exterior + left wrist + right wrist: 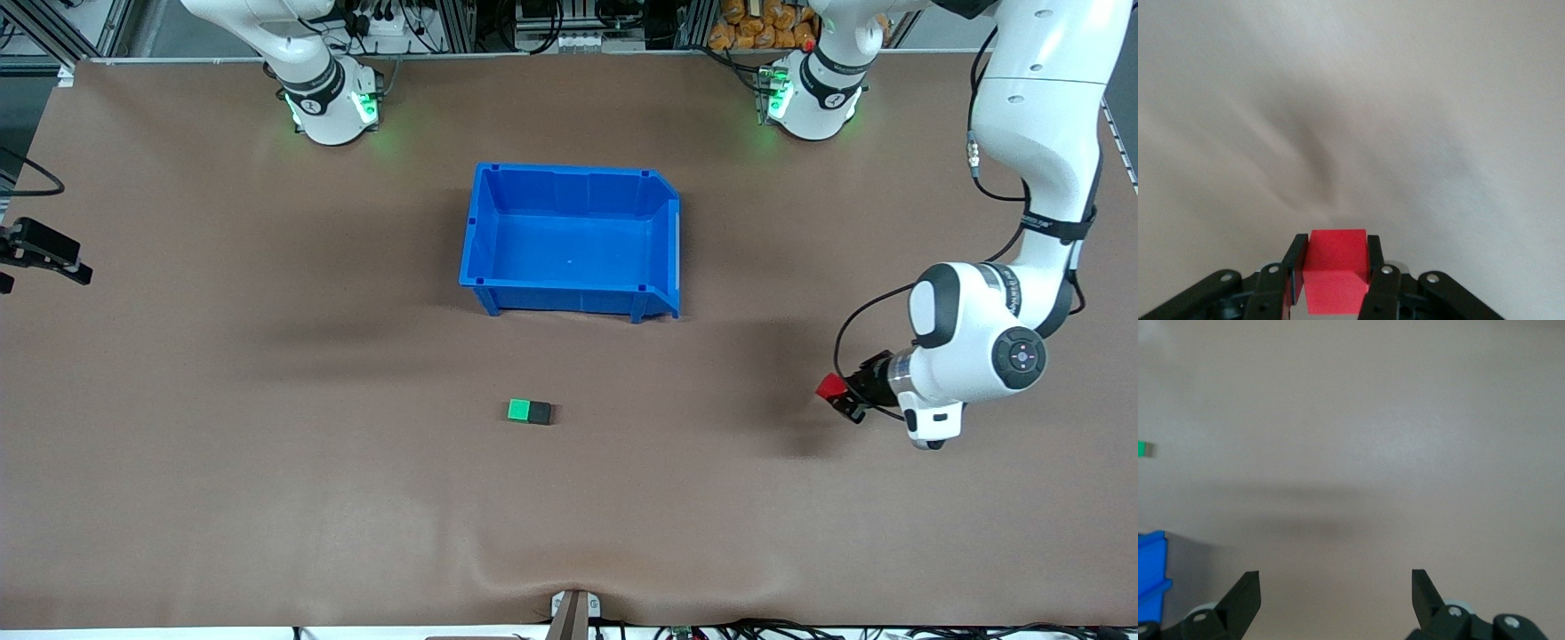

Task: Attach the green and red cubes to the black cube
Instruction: 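Carry the red cube with the left gripper toward the black cube, then lower the red cube against the black cube's free side with the left gripper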

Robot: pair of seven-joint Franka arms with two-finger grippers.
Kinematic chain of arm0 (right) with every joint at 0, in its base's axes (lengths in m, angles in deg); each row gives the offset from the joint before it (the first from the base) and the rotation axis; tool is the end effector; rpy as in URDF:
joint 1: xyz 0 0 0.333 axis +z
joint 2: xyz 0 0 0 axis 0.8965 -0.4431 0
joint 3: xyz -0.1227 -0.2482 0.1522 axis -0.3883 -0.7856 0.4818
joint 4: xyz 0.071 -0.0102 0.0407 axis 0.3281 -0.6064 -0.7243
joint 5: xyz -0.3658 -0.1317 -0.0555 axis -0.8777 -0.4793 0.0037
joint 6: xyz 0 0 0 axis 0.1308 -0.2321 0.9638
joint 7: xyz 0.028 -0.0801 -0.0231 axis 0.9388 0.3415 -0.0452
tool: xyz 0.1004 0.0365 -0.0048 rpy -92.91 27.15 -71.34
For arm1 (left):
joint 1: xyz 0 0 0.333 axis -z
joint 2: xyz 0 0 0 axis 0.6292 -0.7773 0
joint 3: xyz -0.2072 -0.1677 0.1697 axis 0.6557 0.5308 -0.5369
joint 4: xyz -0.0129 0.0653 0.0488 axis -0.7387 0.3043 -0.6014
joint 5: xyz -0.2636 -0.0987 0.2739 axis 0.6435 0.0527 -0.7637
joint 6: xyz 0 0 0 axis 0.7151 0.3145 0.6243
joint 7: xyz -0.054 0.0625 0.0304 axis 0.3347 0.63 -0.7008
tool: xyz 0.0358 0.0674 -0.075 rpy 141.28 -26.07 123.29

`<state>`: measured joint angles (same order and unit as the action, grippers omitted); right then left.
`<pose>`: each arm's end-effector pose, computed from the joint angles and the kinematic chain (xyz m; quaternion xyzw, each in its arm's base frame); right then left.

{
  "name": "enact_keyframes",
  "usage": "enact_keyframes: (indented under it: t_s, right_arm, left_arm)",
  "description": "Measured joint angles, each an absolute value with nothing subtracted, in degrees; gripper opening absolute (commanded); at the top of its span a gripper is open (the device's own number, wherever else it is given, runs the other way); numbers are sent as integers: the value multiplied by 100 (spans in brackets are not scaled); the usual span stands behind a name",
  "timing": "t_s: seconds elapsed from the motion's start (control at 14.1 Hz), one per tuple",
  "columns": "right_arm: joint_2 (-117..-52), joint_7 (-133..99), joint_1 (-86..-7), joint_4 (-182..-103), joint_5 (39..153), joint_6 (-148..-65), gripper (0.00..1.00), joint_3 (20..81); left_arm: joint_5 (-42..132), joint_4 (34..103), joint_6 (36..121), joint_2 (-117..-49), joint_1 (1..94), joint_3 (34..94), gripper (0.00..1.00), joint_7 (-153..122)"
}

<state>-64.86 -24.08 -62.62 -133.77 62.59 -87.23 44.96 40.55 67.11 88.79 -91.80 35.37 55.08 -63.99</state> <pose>0.5766 -0.0891 0.6009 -0.9992 -0.0189 -0.0291 0.0197 0.6630 -0.0614 0.2425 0.8908 0.4459 -0.0732 0.0469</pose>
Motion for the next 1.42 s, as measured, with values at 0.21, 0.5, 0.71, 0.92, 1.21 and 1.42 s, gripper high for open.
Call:
enact_keyframes:
  t_s: [0.21,0.5,0.71,0.92,1.21,1.42]
  right_arm:
    - [-6448,-1804,-6242,-13384,6257,-8616,100,4542]
    - [-6323,-1590,-6226,-13384,6254,-8393,100,4569]
    - [-6268,-1581,-6231,-13378,6250,-8249,100,4553]
    - [-6206,-1581,-6241,-13323,6250,-7964,100,4531]
    - [-6162,-1581,-6240,-13172,6258,-7654,100,4538]
    - [-6160,-1581,-6240,-12933,6255,-7562,100,4541]
  left_arm:
    - [4536,6347,8879,-9349,4017,5514,0,-7340]
    - [4747,5713,8881,-9723,4745,5519,0,-8822]
    - [4994,5251,8881,-9903,5217,5522,0,-9746]
    - [5009,4645,8923,-10313,5752,5471,0,-10596]
    - [5025,3931,9625,-10955,6286,5375,0,-11163]
    - [5135,3636,10259,-11420,6446,5378,0,-11272]
